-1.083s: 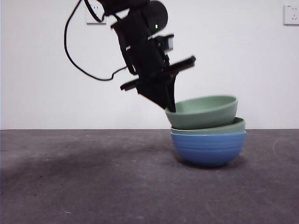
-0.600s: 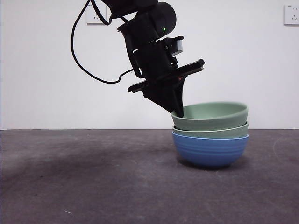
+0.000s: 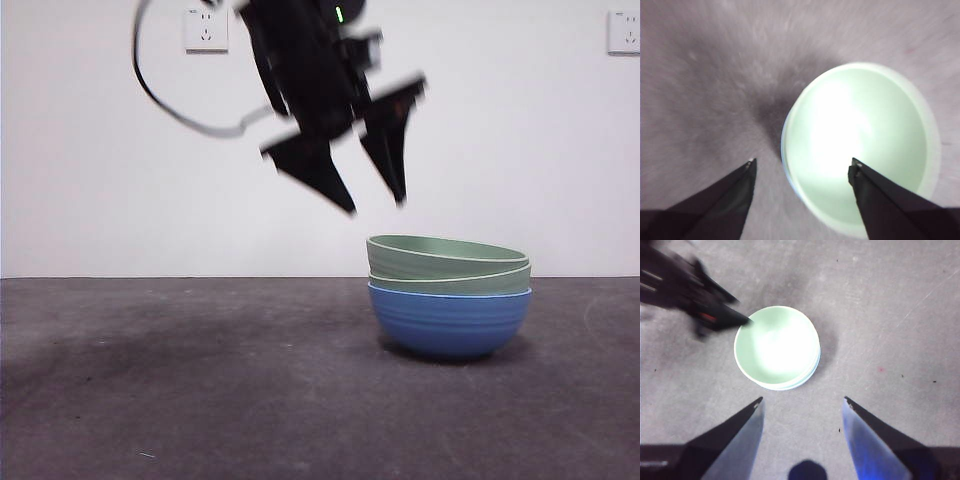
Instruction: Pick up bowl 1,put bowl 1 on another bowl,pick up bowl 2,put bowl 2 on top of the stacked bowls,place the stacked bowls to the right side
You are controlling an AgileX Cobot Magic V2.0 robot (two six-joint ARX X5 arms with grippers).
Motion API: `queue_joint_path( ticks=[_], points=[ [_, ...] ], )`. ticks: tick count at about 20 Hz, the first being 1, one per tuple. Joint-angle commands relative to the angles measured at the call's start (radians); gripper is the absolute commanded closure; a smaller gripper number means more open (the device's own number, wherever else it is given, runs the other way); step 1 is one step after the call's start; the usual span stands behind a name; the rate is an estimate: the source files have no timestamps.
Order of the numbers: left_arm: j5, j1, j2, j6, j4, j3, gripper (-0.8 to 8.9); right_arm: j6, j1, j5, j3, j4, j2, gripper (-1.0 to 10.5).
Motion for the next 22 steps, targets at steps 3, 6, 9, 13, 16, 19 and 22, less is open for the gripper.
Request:
queue_joint_path(
  ticks=[3, 6, 9, 13, 16, 19, 22],
  points=[
    [-0.002, 0.027, -0.199, 0.060, -0.141, -0.001, 4.89, 0.018, 0.001, -0.001, 0.001, 0.010, 0.097, 5.0],
    [-0.005, 0.027, -0.354, 0.097, -0.230, -0.001, 4.89, 0.019, 0.001, -0.002, 0.001, 0.055, 0.212, 5.0],
    [-0.004, 0.027, -0.495, 0.114, -0.304, -0.001, 4.90, 0.029, 0.001, -0.001, 0.001, 0.093, 0.349, 5.0],
    [-0.004, 0.027, -0.639, 0.117, -0.381, -0.001, 4.90, 0.052, 0.001, -0.002, 0.001, 0.163, 0.530, 5.0],
    [-0.005, 0.027, -0.706, 0.117, -0.425, -0.001, 4.90, 0.071, -0.001, -0.002, 0.001, 0.209, 0.646, 5.0],
    [-0.004, 0.027, -0.733, 0.117, -0.446, -0.001, 4.90, 0.079, -0.006, -0.003, 0.001, 0.237, 0.731, 5.0],
    [-0.004, 0.027, -0.734, 0.117, -0.468, -0.001, 4.90, 0.097, -0.008, -0.055, 0.001, 0.262, 0.800, 5.1]
  ],
)
